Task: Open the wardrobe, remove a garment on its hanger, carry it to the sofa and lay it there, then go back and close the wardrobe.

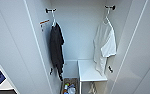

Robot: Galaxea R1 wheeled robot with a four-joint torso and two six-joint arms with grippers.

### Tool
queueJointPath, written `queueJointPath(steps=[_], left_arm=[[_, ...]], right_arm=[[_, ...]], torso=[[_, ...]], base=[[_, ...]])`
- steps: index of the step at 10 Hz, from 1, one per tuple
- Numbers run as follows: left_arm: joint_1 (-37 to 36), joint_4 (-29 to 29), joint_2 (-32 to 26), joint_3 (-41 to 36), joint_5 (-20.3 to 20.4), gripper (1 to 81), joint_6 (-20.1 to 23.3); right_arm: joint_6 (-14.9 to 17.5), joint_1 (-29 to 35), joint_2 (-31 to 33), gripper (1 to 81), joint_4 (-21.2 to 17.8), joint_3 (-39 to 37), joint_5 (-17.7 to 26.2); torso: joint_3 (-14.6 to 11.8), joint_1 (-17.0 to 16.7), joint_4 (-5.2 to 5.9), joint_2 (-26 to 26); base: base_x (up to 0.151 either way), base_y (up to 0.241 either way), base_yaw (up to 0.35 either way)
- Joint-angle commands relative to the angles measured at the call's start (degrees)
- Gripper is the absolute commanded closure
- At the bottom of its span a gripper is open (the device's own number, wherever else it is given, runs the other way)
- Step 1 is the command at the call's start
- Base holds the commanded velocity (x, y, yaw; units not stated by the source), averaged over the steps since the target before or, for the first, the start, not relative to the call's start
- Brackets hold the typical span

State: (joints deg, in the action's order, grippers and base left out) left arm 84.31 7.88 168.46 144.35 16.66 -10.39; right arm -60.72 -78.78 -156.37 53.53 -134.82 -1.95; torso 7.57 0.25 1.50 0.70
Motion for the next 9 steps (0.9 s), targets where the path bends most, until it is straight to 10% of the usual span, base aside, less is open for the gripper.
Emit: queueJointPath(steps=[1, 4, 9], left_arm=[[-1.9, 2.5, 0.3, -0.4, -4.8, 1.0, 0.3], [-1.5, 3.3, 0.6, 0.3, -8.5, 1.0, 0.3], [-0.9, 3.5, 0.6, 1.2, -10.0, 1.0, 0.5]], right_arm=[[-0.3, -0.5, -5.2, 1.0, -1.6, -7.8, 0.0], [2.9, -4.7, -9.4, 1.0, -8.4, -17.7, -8.1], [42.9, -7.6, -10.3, 1.0, -43.1, -17.0, -7.5]], torso=[[0.0, 0.0, 0.00, 0.0], [0.0, 0.0, 0.00, 0.0], [-0.1, 0.0, 0.00, 0.1]], base=[[0.000, 0.000, 0.000], [0.000, 0.000, 0.000], [0.000, 0.000, 0.000]])
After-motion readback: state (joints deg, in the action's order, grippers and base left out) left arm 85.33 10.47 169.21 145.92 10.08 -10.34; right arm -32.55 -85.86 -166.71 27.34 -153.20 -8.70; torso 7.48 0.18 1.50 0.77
